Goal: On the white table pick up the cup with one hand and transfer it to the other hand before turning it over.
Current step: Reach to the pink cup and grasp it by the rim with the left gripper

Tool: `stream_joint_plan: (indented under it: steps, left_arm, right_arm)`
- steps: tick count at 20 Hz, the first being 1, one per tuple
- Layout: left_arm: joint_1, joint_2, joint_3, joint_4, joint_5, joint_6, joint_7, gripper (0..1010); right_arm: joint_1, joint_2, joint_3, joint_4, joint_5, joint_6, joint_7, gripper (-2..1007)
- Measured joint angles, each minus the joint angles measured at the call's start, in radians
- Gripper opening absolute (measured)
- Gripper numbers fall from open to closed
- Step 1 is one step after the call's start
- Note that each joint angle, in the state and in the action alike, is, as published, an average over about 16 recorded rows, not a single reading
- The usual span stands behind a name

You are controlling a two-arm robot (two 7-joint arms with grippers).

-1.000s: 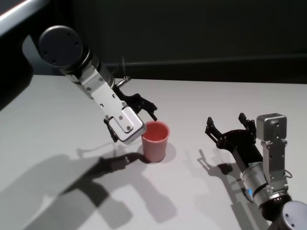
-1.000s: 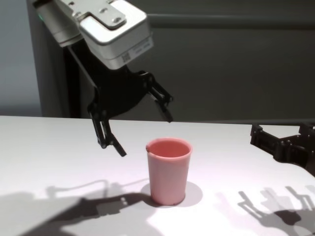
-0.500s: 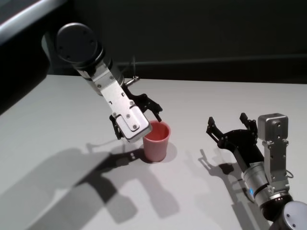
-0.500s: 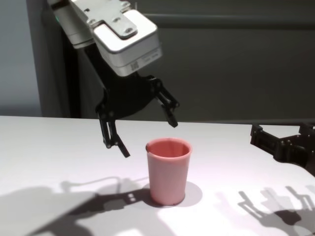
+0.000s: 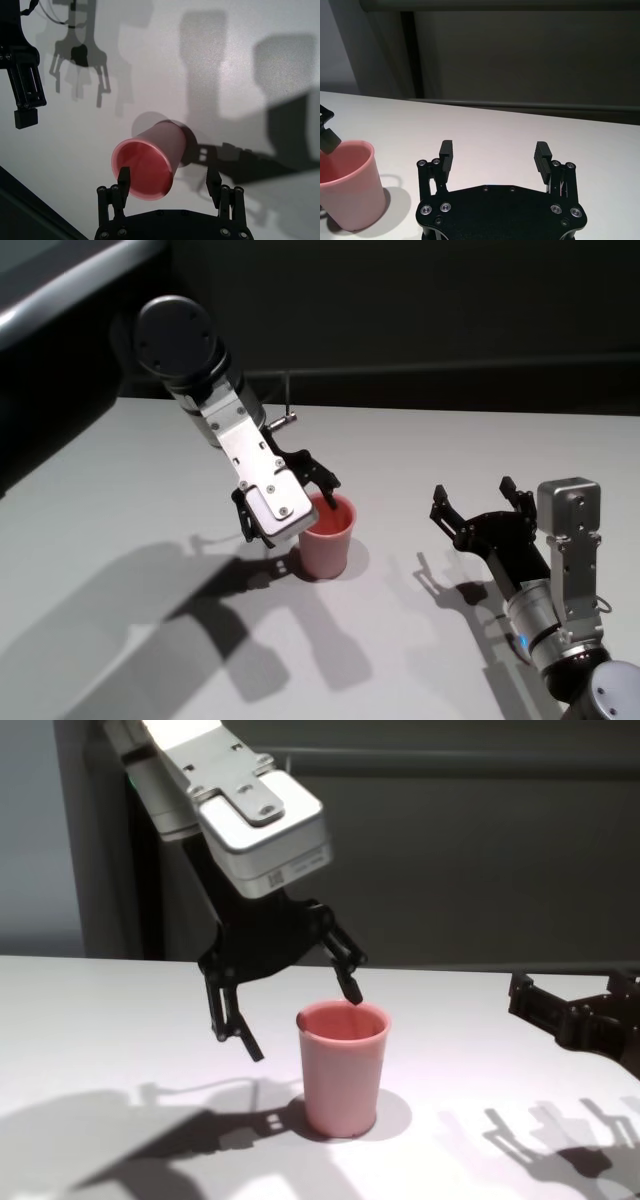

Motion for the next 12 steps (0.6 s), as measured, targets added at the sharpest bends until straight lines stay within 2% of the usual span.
stream_joint_plan:
  steps: [12]
  left_arm:
    - [-0.017,-0.030,0.035,0.068,-0.002,-0.025,0.019,1001]
  right_arm:
    - [0.000,0.000,0.000,0.000,0.000,0.000,0.000,1000]
